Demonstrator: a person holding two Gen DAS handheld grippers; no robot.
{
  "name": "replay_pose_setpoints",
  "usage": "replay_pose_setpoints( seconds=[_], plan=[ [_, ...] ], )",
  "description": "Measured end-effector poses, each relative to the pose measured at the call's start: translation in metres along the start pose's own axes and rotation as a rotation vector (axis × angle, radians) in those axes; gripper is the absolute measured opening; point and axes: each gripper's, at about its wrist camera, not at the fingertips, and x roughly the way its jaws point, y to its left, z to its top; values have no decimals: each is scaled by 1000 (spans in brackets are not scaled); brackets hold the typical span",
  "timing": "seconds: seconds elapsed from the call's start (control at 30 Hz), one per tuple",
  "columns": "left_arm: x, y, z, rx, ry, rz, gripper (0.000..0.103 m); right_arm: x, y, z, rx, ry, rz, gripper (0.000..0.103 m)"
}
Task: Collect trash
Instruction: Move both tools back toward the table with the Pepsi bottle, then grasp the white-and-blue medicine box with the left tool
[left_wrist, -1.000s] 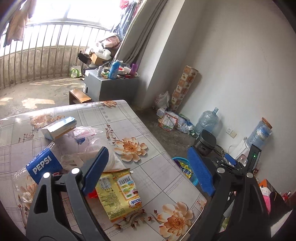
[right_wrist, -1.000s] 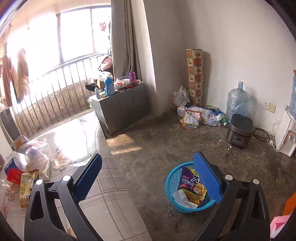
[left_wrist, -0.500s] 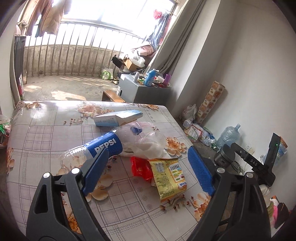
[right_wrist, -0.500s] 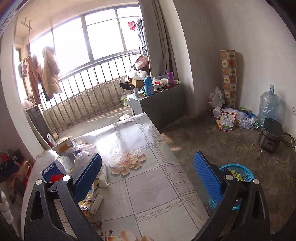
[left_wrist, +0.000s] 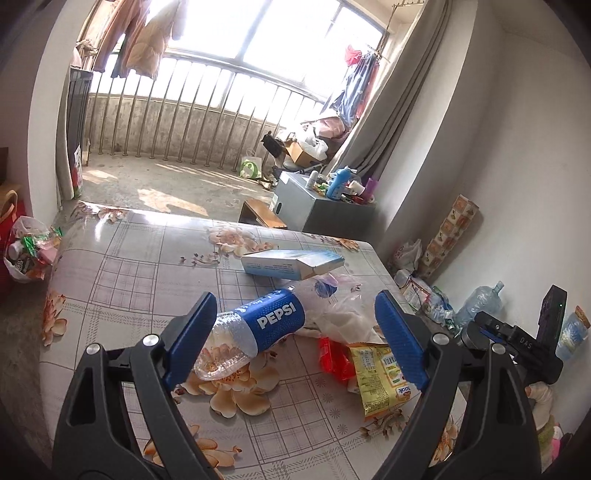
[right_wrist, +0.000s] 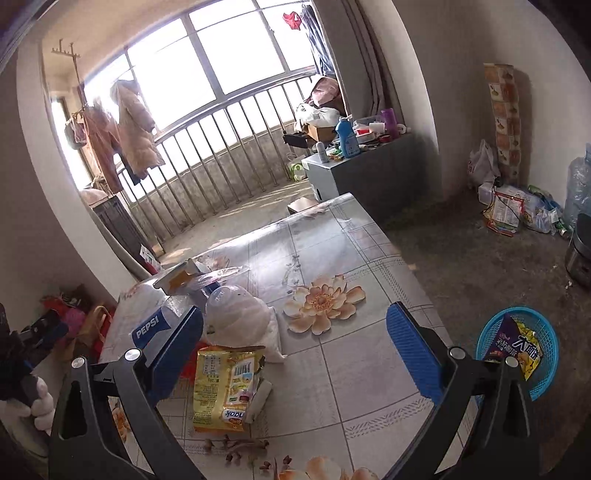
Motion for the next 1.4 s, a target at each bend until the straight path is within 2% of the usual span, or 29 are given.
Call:
replay_pose_setpoints(
  seconds=[0.17, 0.27, 0.4, 0.43, 0.5, 0.53, 0.6, 0.63, 0.7, 0.77, 0.8, 0.83, 0.87, 1.0, 1.17, 1.4],
  plan=[
    [22, 15, 20, -23, 25, -17, 83, 44, 0, 8, 71, 100, 97, 97],
    [52, 20, 43, -25, 78, -73, 78, 74, 5, 14, 99, 162, 154, 97],
    [116, 26, 79, -54, 182, -110, 67, 117, 16, 30, 127, 215, 246, 97],
    [136, 27, 85, -55, 221, -114, 66, 130, 20, 36, 126, 230, 272, 97],
    [176, 32, 95, -55, 285, -125, 56, 160, 26, 48, 123, 257, 327, 97],
    [198, 34, 97, -40, 330, -138, 56, 177, 30, 54, 115, 281, 367, 97],
    [236, 38, 96, 10, 386, -91, 49, 211, 37, 63, 88, 310, 438, 97],
    [254, 41, 93, 36, 419, -68, 49, 227, 40, 66, 70, 327, 463, 97],
    [282, 49, 86, 53, 476, -23, 42, 260, 43, 67, 60, 380, 450, 96],
    [300, 58, 75, 33, 530, -37, 38, 288, 42, 62, 70, 448, 450, 88],
    [306, 63, 70, -7, 560, -62, 35, 299, 41, 57, 83, 486, 451, 85],
    [304, 71, 67, -78, 555, -114, 35, 307, 41, 51, 87, 521, 461, 79],
    [303, 74, 66, -107, 550, -149, 32, 310, 43, 45, 70, 540, 475, 71],
    [294, 77, 49, -157, 564, -220, 29, 298, 53, 28, 22, 573, 542, 66],
    [276, 58, 30, -126, 601, -240, 30, 273, 56, 8, 20, 570, 566, 62],
    [239, 39, 0, -165, 617, -275, 30, 229, 46, -21, 59, 523, 575, 62]
  ],
)
